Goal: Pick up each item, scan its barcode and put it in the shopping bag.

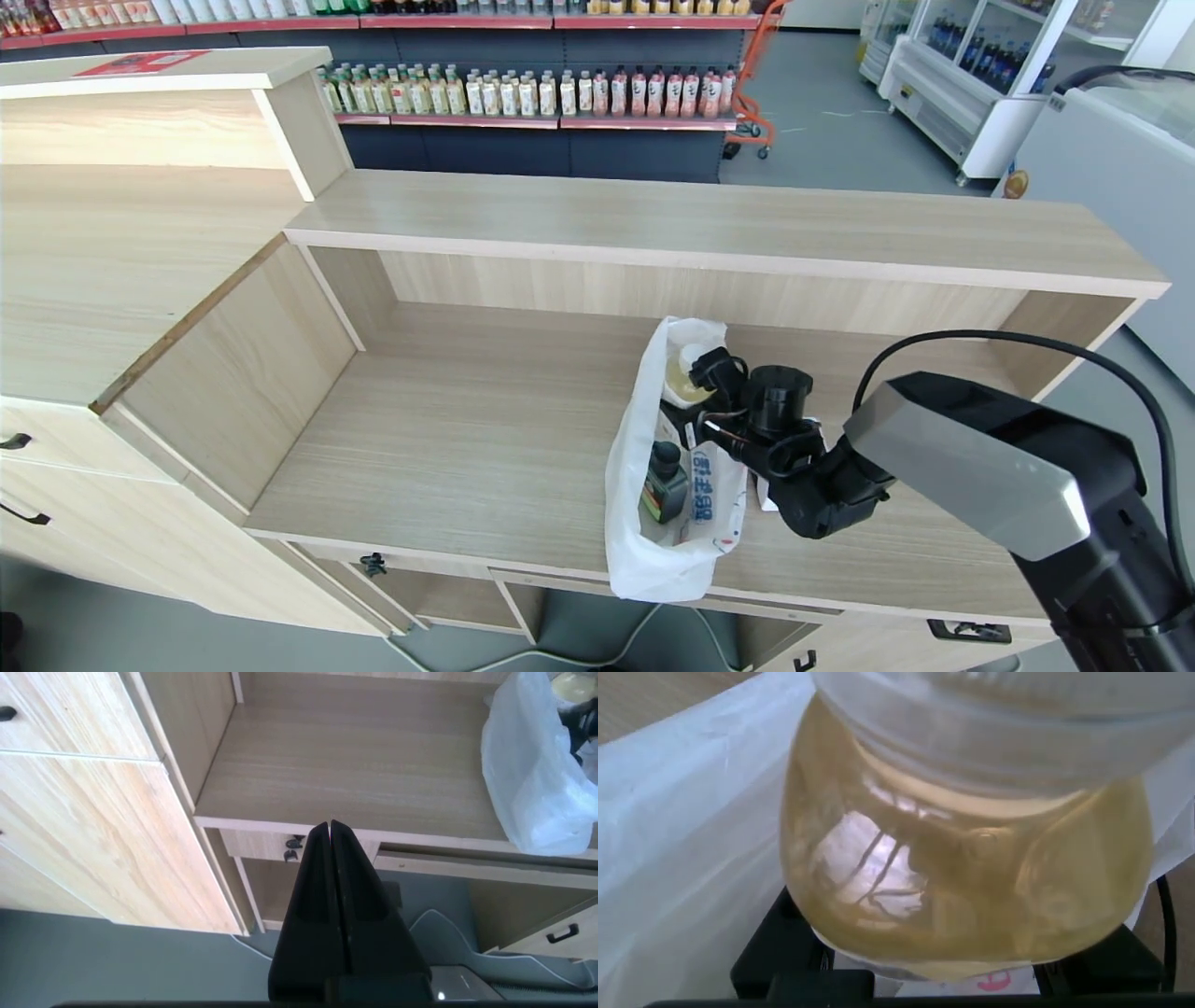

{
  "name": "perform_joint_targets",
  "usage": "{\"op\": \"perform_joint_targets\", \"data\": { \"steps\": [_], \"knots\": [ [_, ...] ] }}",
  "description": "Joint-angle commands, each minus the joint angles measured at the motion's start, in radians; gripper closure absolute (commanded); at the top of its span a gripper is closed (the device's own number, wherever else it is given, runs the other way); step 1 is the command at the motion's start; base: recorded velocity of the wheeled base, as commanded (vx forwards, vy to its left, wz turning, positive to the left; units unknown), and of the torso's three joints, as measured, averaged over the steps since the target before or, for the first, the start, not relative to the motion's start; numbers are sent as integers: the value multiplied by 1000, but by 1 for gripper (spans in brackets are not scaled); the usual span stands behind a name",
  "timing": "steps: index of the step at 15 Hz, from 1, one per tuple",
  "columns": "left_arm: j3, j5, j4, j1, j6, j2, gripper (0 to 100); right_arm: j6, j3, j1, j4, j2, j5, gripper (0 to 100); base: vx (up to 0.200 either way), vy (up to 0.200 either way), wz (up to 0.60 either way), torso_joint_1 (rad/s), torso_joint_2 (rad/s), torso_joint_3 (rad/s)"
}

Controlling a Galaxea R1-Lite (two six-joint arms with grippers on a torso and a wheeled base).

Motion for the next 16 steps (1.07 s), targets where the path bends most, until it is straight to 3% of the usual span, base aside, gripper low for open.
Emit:
{"op": "perform_joint_targets", "data": {
  "steps": [1, 8, 9, 14, 16],
  "knots": [
    [0, 0, 0, 0, 0, 0, 100, -3, -5, -1, -4, 24, 0, 100, 0, 0, 0, 0, 0, 0],
    [0, 0, 0, 0, 0, 0, 100, -8, -17, -7, -7, 44, -1, 100, 0, 0, 0, 0, 0, 0],
    [0, 0, 0, 0, -1, 0, 100, -6, -22, -7, -7, 41, -1, 0, 0, 0, 0, 0, 0, 0],
    [0, 0, 0, 0, 0, 0, 100, 48, 24, -27, 8, -87, 17, 0, 0, 0, 0, 0, 0, 0],
    [0, 0, 0, 0, 0, 0, 100, 97, 129, -30, 51, -231, 74, 0, 0, 0, 0, 0, 0, 0]
  ]
}}
